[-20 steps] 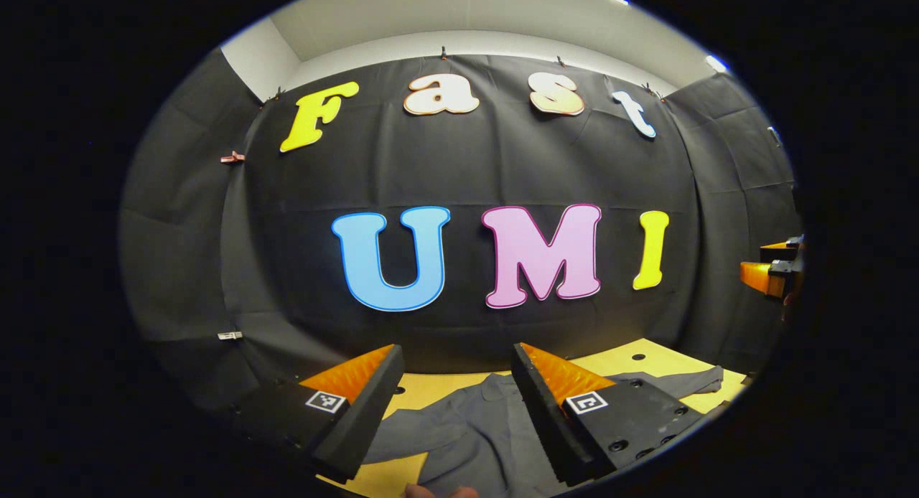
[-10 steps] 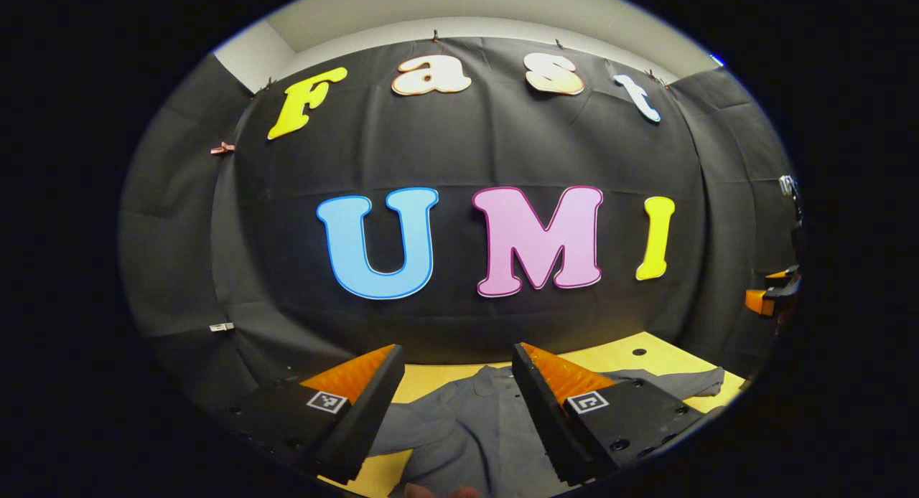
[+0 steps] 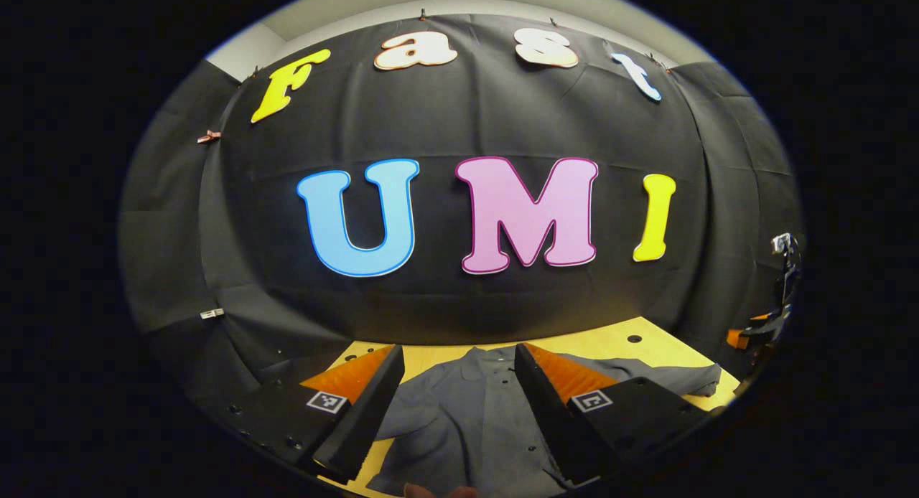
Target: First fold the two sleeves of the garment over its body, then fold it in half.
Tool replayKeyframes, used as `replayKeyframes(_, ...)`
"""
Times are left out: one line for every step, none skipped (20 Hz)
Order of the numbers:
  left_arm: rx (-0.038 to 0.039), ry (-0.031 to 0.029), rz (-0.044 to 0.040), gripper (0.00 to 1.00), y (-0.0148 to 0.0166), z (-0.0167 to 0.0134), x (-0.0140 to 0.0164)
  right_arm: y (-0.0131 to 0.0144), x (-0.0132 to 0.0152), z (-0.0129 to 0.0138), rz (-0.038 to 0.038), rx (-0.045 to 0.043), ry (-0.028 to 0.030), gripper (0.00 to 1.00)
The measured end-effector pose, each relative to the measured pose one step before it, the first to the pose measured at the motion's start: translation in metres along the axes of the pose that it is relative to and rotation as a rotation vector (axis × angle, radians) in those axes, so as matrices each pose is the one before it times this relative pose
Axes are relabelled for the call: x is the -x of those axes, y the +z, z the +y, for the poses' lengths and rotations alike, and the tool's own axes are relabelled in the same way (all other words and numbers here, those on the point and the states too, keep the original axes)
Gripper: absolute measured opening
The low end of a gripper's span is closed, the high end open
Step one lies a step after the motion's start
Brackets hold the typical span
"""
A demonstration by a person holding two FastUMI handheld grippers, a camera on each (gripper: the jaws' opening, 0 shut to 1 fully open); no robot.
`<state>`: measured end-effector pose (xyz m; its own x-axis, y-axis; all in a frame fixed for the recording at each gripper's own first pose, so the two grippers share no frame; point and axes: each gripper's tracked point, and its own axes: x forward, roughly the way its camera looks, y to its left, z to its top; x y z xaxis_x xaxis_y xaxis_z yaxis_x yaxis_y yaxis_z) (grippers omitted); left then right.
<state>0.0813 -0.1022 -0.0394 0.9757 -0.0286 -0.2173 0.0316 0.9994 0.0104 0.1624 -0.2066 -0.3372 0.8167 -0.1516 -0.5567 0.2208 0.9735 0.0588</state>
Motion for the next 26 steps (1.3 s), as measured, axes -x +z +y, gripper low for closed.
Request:
replayKeyframes(-0.01157, 0.00795, 0.00629, 0.98, -0.00174, -0.00084, -0.00178, -0.01046, -0.00925, -0.00392, 0.02318, -0.00214, -0.00461, 0.97)
replayKeyframes(-0.01267, 0.00709, 0.00711, 0.98, 0.00021, -0.00053, -0.00246, -0.01187, -0.00877, -0.00354, 0.02356, -0.00263, -0.00171, 0.97)
replayKeyframes(-0.01008, 0.00547, 0.00615, 0.98, -0.00183, -0.00110, -0.00187, -0.00949, -0.00910, -0.00423, 0.02251, -0.00150, -0.00123, 0.97)
replayKeyframes(-0.00608, 0.00430, 0.00646, 0.98, -0.00001, -0.00234, -0.00255, -0.01096, -0.01112, -0.00251, 0.02202, -0.00300, -0.00007, 0.97)
replayKeyframes(-0.00283, 0.00468, 0.00770, 0.98, -0.00162, -0.00191, -0.00155, -0.00876, -0.00965, -0.00069, 0.02154, -0.00358, 0.00340, 0.98)
replayKeyframes(-0.00181, 0.00375, 0.00707, 0.98, -0.00013, -0.00293, -0.00160, -0.00704, -0.00822, -0.00237, 0.02015, -0.00386, 0.00026, 0.97)
replayKeyframes(-0.00170, 0.00496, 0.00370, 0.98, -0.00033, -0.00299, -0.00202, -0.00626, -0.00732, -0.00251, 0.01792, -0.00733, -0.00130, 0.97)
replayKeyframes(-0.00149, 0.00522, 0.00221, 0.98, 0.00053, -0.00311, -0.00201, -0.00711, -0.00680, -0.00094, 0.01740, -0.00882, -0.00063, 0.97)
replayKeyframes(-0.00045, 0.00515, 0.00499, 0.98, -0.00154, -0.00309, -0.00094, -0.00607, -0.00679, -0.00162, 0.01768, -0.00704, 0.00083, 0.97)
replayKeyframes(0.00285, 0.00283, 0.00711, 0.98, -0.00078, -0.00287, -0.00173, -0.00705, -0.00763, -0.00029, 0.01773, -0.00239, -0.00166, 0.97)
replayKeyframes(0.00500, 0.00595, 0.01001, 0.97, -0.00351, -0.00241, -0.00156, -0.00767, -0.00547, -0.00160, 0.01919, 0.00279, 0.00024, 0.97)
replayKeyframes(0.00808, 0.00737, 0.01042, 0.97, -0.00150, -0.00105, -0.00113, -0.00726, -0.00699, -0.00167, 0.01931, 0.00702, -0.00262, 0.97)
replayKeyframes(0.00794, 0.00746, 0.00818, 0.97, -0.00241, -0.00110, -0.00149, -0.00790, -0.00483, -0.00279, 0.02146, 0.00586, -0.00222, 0.97)
replayKeyframes(0.00499, 0.01040, 0.00601, 0.98, -0.00106, 0.00013, -0.00035, -0.00708, -0.00658, -0.00025, 0.02176, 0.00276, -0.00254, 0.97)
replayKeyframes(0.00159, 0.00967, 0.00878, 0.97, -0.00319, -0.00015, 0.00088, -0.00879, -0.00597, -0.00239, 0.02512, -0.00203, -0.00350, 0.97)
replayKeyframes(-0.00121, 0.00754, 0.00798, 0.98, -0.00185, 0.00072, 0.00082, -0.00842, -0.00588, -0.00163, 0.02428, -0.00689, -0.00007, 0.97)
replayKeyframes(-0.00139, 0.00764, 0.00545, 0.98, -0.00209, 0.00049, 0.00171, -0.00813, -0.00470, -0.00007, 0.02291, -0.00744, 0.00209, 0.97)
replayKeyframes(-0.00012, 0.00806, 0.00485, 0.98, -0.00005, 0.00178, 0.00120, -0.00916, -0.00482, 0.00146, 0.02547, -0.00169, 0.00084, 0.97)
replayKeyframes(-0.00029, 0.00675, 0.00357, 0.97, -0.00261, 0.00162, 0.00192, -0.00828, -0.00280, 0.00403, 0.02752, -0.00393, 0.01967, 0.97)
replayKeyframes(-0.00076, 0.00790, 0.00285, 0.98, -0.00009, 0.00205, 0.00135, 0.00890, -0.00254, 0.00012, -0.03369, -0.02897, 0.00950, 0.97)
replayKeyframes(0.00191, 0.00457, 0.00369, 0.98, -0.00146, 0.00202, 0.00146, 0.00010, 0.00381, 0.00016, 0.00962, -0.01281, 0.00354, 0.97)
replayKeyframes(0.00276, 0.00378, 0.00403, 0.97, -0.00046, 0.00180, 0.00072, -0.00090, -0.00337, 0.00324, -0.01964, -0.00151, 0.01187, 0.95)
replayKeyframes(0.00408, 0.00271, 0.00092, 0.98, -0.00177, 0.00269, 0.00120, 0.00189, -0.00294, 0.00064, -0.01204, -0.00072, 0.00460, 0.67)
replayKeyframes(0.00358, 0.00064, -0.00110, 0.97, 0.00055, 0.00188, 0.00063, -0.00207, 0.00023, -0.00117, 0.01228, -0.02388, -0.00805, 0.39)
replayKeyframes(0.00212, 0.00095, -0.00204, 0.97, 0.00032, 0.00270, 0.00031, 0.00034, -0.00102, -0.00245, 0.00466, -0.02301, -0.00103, 0.11)
replayKeyframes(0.00087, 0.00314, -0.00577, 0.98, 0.00151, 0.00438, 0.00058, 0.00308, 0.00205, -0.00061, 0.01257, -0.01645, 0.00020, 0.08)
